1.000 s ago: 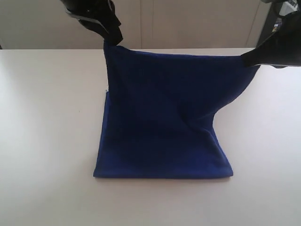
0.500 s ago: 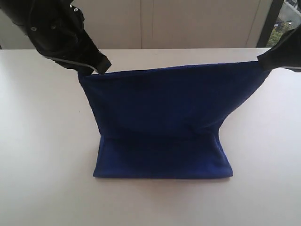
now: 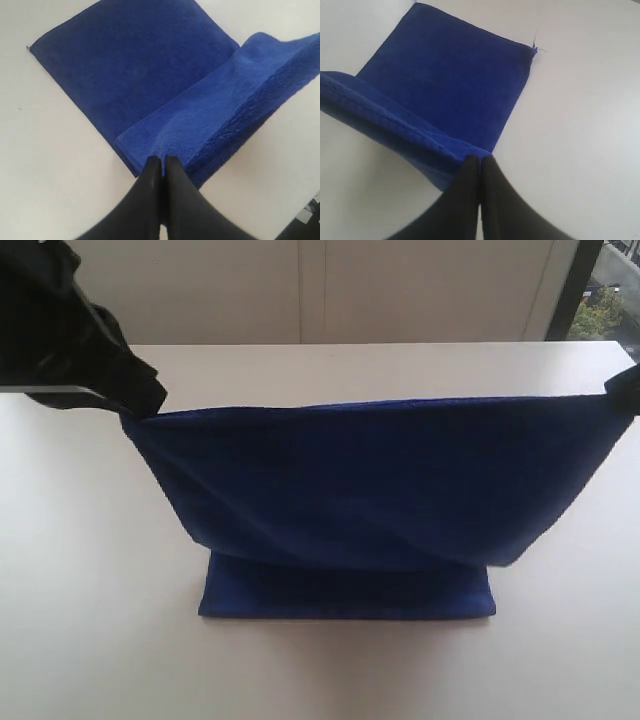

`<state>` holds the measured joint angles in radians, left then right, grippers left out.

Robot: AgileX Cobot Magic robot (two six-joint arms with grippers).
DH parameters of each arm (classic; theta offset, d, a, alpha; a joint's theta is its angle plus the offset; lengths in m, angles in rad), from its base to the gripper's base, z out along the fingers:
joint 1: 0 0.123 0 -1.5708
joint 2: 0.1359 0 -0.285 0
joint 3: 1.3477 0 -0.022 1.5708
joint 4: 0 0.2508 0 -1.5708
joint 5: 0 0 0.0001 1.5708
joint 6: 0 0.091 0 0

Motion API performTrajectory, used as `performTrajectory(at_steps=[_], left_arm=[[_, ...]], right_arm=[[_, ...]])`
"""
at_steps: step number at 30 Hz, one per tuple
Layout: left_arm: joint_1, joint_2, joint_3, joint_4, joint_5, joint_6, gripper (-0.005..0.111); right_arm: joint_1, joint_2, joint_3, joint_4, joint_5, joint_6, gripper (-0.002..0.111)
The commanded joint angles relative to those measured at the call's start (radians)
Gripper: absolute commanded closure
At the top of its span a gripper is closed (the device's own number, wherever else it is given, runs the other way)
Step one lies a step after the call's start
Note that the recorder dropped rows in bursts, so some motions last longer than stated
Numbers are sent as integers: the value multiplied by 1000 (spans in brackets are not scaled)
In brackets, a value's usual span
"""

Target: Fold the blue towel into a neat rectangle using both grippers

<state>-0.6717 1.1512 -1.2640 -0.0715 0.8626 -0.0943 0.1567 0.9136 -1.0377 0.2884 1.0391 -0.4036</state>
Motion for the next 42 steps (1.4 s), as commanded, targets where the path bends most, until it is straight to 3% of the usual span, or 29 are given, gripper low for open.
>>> performTrajectory(at_steps=[1,10,16,30,36,42], left_arm=[[1,-63,48,-30,44,-18,107],[1,-162,114,-184,56,-22,107],[1,-198,114,-219,122,-41,107],[1,-278,114,-294,135,-45,107],[1,-285,114,-431,135,11,107],[1,-295,116,-372,162,11,107]], right_arm=[[-7,-40,3,36,51,5,108],[-7,-126,3,59,132,5,108],[-7,-137,3,104,148,-4,108],[-7,-137,3,104,160,-4,108],[-7,-137,3,104,156,-11,108],[-7,-137,3,104,156,-11,108]])
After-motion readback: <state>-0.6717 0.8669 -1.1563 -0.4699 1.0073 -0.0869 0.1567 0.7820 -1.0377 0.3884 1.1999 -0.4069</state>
